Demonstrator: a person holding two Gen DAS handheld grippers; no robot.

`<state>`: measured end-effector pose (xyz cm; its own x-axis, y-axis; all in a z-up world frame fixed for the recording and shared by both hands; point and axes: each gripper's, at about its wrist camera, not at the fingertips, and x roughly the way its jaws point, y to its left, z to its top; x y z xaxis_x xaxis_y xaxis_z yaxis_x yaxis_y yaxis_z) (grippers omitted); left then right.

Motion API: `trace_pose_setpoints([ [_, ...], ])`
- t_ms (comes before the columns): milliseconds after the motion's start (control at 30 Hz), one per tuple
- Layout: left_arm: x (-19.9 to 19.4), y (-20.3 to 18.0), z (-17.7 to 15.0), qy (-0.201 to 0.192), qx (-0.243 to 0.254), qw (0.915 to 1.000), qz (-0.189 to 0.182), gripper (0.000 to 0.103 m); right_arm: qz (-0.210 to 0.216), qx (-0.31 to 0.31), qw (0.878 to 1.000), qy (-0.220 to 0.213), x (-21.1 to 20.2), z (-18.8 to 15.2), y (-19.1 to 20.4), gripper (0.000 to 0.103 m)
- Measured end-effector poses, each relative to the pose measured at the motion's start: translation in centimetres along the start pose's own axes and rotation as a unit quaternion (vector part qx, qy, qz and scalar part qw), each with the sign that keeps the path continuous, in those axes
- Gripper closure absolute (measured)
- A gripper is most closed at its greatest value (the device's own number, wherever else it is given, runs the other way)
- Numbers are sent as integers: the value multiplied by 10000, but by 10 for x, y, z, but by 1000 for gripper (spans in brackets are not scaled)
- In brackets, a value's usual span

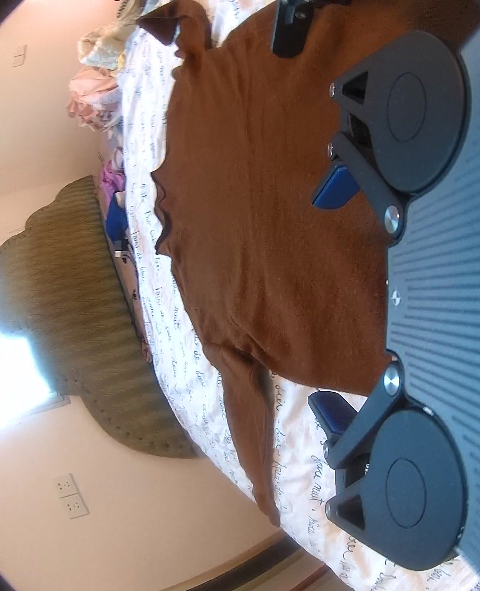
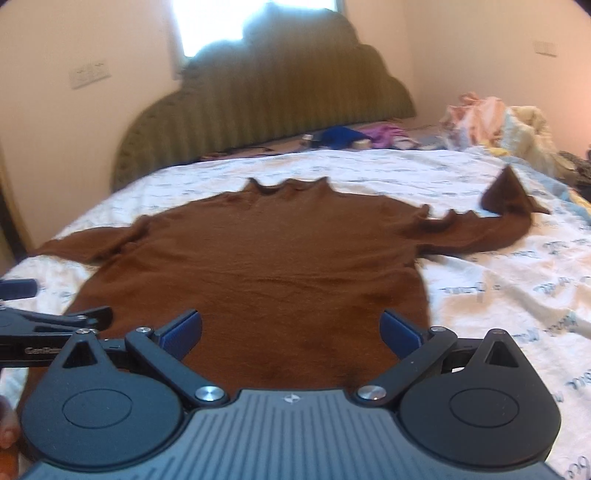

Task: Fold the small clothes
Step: 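Move the right gripper to the sweater sleeve cuff and grasp it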

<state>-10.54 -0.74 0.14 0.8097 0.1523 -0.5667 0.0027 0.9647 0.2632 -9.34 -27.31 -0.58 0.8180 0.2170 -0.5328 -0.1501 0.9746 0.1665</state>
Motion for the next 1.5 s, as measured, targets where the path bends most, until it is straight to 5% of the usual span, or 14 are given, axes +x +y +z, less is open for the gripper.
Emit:
trace_pose_setpoints([
  [233, -6, 18, -6, 199, -575, 9979, -219, 0, -120, 79, 9996, 253, 0, -1, 5, 0],
  [367, -5, 22, -8, 377, -624, 9971, 203, 0, -54, 216, 9990, 376, 1, -2, 5, 0],
  [500, -4, 25, -6, 549, -587, 9966, 197, 0, -48, 246, 9990, 374, -3, -3, 7, 0],
  [800, -5, 40, -9, 1019, -893, 9888, -633, 0, -89, 609, 9979, 213, -30, 9, 11, 0],
  [967, -15, 49, -16, 1070, -1044, 9856, -794, 0, -303, 551, 9980, -76, -51, 9, 22, 0],
  [1200, -35, 51, -21, 782, -844, 9885, -978, 0, -494, 19, 9978, -444, -73, 11, 48, 0],
  [1400, -40, 62, -23, 514, -1318, 9770, -1595, 0, -495, 190, 9981, -308, -65, 10, 35, 0],
  [1500, -37, 60, -22, 442, -1377, 9735, -1772, 0, -153, 257, 9986, -437, -67, 12, 25, 0],
])
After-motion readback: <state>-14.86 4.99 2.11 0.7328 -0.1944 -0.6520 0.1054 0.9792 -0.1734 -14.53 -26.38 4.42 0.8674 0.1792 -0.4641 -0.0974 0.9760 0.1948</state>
